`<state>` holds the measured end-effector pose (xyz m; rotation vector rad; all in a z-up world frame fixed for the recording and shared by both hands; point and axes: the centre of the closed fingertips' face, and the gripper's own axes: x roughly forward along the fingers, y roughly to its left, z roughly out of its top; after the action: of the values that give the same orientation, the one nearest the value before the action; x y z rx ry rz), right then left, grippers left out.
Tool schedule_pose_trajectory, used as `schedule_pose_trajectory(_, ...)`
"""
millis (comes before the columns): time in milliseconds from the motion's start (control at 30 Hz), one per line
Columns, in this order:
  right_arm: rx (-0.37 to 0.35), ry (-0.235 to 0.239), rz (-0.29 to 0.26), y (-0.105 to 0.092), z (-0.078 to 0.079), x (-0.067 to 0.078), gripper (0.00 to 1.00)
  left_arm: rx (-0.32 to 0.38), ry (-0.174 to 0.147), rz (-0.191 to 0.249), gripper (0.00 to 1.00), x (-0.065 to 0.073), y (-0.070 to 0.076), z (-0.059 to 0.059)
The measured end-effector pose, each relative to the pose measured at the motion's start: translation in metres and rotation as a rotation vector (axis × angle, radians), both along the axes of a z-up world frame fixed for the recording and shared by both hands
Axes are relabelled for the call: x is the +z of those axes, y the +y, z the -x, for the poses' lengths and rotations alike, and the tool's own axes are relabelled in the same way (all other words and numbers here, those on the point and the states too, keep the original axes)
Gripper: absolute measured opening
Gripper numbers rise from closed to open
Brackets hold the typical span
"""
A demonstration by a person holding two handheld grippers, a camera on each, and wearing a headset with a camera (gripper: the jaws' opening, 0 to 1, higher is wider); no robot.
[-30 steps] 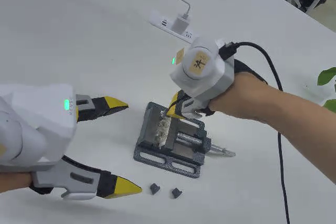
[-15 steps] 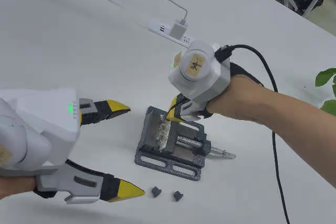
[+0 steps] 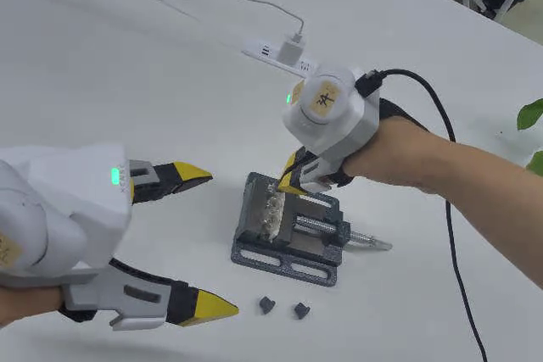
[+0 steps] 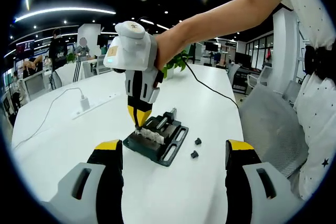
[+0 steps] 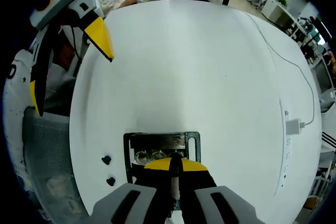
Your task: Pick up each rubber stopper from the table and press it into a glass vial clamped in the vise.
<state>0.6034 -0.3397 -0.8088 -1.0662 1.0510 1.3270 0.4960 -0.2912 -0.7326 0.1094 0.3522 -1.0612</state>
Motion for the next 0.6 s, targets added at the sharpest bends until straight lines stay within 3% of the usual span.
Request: schedule_pose_trajectory(600,-0.015,-0.016,-0.053,0.0017,-0.0010,0.0018,0.00,0.004,-0.004,-0.009,0.78,0.0057,0.0026,0.0049)
